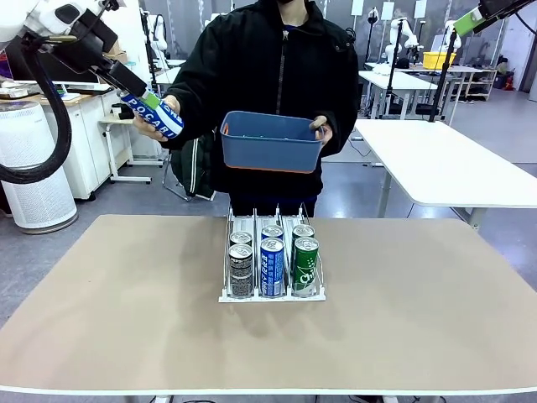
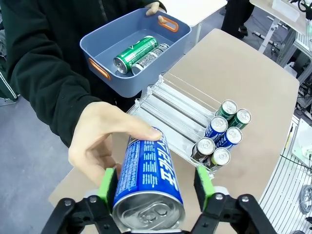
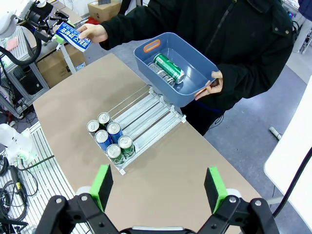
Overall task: Fill the beverage cans into the dispenser.
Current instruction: Pick up the Ionic drink handed by the human.
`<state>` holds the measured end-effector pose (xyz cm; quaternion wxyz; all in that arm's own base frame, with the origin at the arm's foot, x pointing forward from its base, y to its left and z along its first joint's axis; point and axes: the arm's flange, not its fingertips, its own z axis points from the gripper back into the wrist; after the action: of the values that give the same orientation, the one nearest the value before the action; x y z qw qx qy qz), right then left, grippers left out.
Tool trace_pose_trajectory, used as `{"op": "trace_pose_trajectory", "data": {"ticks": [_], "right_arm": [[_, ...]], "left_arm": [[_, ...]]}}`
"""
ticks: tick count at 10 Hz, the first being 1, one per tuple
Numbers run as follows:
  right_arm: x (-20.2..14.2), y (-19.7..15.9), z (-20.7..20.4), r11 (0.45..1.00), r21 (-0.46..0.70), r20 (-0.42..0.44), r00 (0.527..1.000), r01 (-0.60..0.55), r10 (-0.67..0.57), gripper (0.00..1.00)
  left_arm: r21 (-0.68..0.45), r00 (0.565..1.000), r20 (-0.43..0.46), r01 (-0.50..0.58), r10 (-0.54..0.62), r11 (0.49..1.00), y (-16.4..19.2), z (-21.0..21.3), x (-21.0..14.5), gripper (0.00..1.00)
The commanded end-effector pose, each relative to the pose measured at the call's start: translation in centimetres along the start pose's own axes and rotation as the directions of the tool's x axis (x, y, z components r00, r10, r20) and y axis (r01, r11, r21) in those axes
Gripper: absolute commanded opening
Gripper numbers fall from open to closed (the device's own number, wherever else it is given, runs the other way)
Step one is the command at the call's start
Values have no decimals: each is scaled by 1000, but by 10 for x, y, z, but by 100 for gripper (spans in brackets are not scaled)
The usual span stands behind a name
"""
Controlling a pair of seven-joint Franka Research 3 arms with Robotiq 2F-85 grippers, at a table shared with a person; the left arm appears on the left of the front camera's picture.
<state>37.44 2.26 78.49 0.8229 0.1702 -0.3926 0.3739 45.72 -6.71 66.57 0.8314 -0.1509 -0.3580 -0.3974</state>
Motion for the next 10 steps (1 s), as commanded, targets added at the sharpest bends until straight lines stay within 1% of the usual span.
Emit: {"op": "trace_pose_trajectory", "data": {"ticks": [1, 2, 3, 4, 5, 6, 7, 8, 9, 10], "right_arm": [[-1, -1, -1, 1000, -6, 5, 1000, 3, -3, 100], [-1, -1, -1, 1000, -6, 5, 1000, 3, -3, 100], [-1, -1, -1, 1000, -6, 5, 1000, 3, -3, 100], [-1, -1, -1, 1000, -6, 5, 1000, 3, -3, 100], [-1, -1, -1, 1000, -6, 5, 1000, 3, -3, 100], [-1, -1, -1, 1000, -6, 5, 1000, 3, -3, 100], [-1, -1, -1, 1000, -6, 5, 1000, 3, -3, 100], [-1, -1, -1, 1000, -6, 5, 1000, 3, -3, 100], [-1, -1, -1, 1000, -6, 5, 1000, 3, -3, 100], [-1, -1, -1, 1000, -6, 5, 1000, 3, -3, 100]], "left_arm": [[-3, 1000, -12, 10, -10, 1000, 2, 0, -2, 69], [1, 1000, -15, 8, -8, 1000, 2, 0, -2, 64], [5, 1000, -12, 5, -5, 1000, 3, 1, -2, 51], [7, 1000, -20, 9, -9, 1000, 3, 1, -1, 46], [11, 1000, -24, 11, -11, 1000, 4, 1, -1, 33], [12, 1000, -27, 8, -8, 1000, 4, 2, 0, 28], [18, 999, -34, 8, -8, 1000, 3, 2, 1, 15], [25, 999, -45, 7, -6, 1000, 3, 2, 1, 9], [33, 999, -51, 0, 2, 999, 5, 3, 2, 0], [36, 999, -51, -8, 10, 999, 5, 4, 1, 0]]}}
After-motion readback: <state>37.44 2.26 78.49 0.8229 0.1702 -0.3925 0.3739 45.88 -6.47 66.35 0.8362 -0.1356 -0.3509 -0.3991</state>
